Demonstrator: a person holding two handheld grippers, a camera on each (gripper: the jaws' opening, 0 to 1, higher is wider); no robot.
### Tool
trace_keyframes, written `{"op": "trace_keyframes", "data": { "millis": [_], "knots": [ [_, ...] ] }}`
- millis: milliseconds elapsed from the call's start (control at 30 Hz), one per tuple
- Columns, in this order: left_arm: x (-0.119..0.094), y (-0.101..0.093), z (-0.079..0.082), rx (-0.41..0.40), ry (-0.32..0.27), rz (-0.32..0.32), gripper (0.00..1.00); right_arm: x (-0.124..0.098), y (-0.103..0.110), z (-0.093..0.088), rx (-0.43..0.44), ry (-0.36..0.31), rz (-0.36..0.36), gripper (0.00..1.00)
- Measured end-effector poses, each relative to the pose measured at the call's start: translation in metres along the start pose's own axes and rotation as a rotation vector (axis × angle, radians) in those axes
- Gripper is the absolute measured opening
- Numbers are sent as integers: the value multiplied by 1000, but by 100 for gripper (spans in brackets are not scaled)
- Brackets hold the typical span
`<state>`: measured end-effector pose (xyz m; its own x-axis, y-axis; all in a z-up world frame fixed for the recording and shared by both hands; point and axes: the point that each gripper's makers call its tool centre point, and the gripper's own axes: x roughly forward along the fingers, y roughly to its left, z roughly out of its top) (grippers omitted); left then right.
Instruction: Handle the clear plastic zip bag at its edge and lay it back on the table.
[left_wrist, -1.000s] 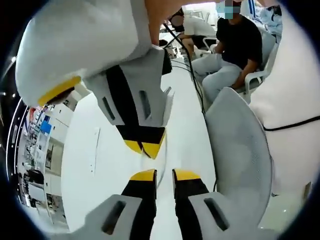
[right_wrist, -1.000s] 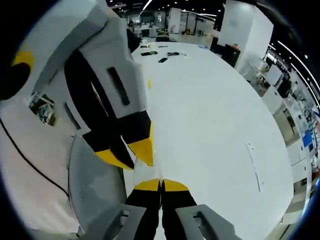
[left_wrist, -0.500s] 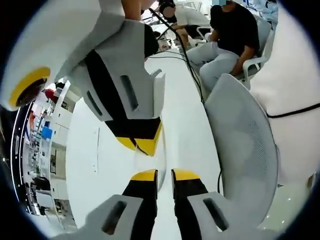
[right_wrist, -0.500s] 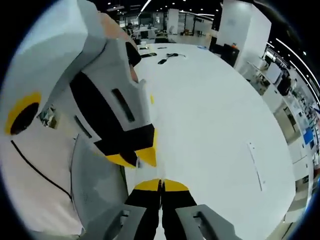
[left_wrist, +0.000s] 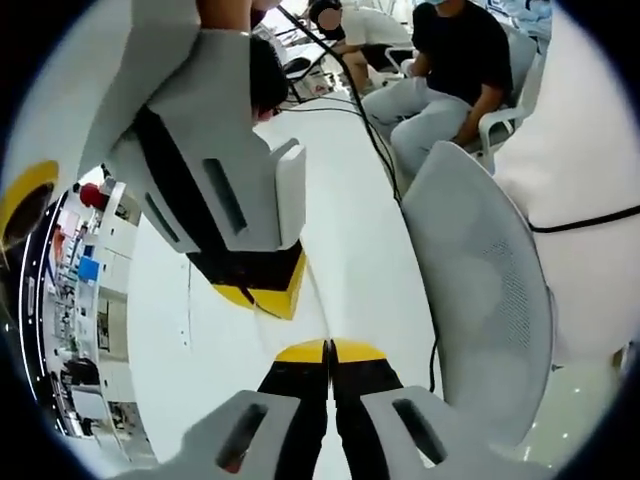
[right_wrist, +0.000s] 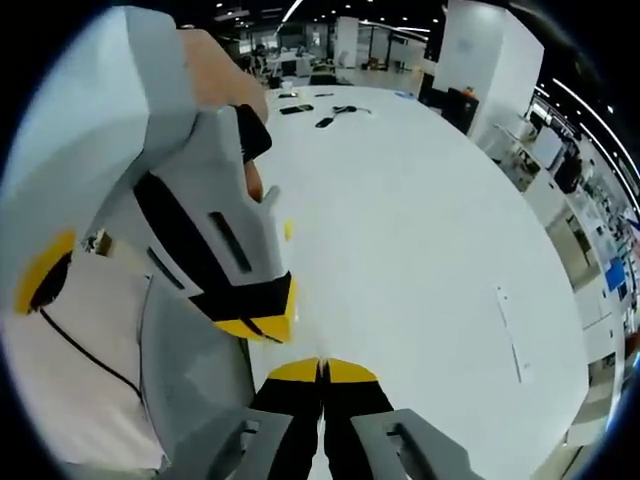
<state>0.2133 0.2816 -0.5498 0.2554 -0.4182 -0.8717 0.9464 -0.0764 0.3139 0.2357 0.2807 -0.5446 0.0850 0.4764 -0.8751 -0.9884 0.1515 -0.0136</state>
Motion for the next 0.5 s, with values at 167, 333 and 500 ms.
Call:
{"op": "trace_keyframes", "data": {
  "millis": [167, 333, 500],
  "knots": [
    [0, -3, 2, -17, -16, -18, 0, -1, -3, -1, -2, 4, -13, 0],
    [1, -8, 4, -37, -33, -42, 0, -2, -8, -1, 0, 4, -31, 0],
    [0, -14, 7, -56, -49, -65, 0, -2, -11, -2, 3, 3, -44, 0]
  ]
}}
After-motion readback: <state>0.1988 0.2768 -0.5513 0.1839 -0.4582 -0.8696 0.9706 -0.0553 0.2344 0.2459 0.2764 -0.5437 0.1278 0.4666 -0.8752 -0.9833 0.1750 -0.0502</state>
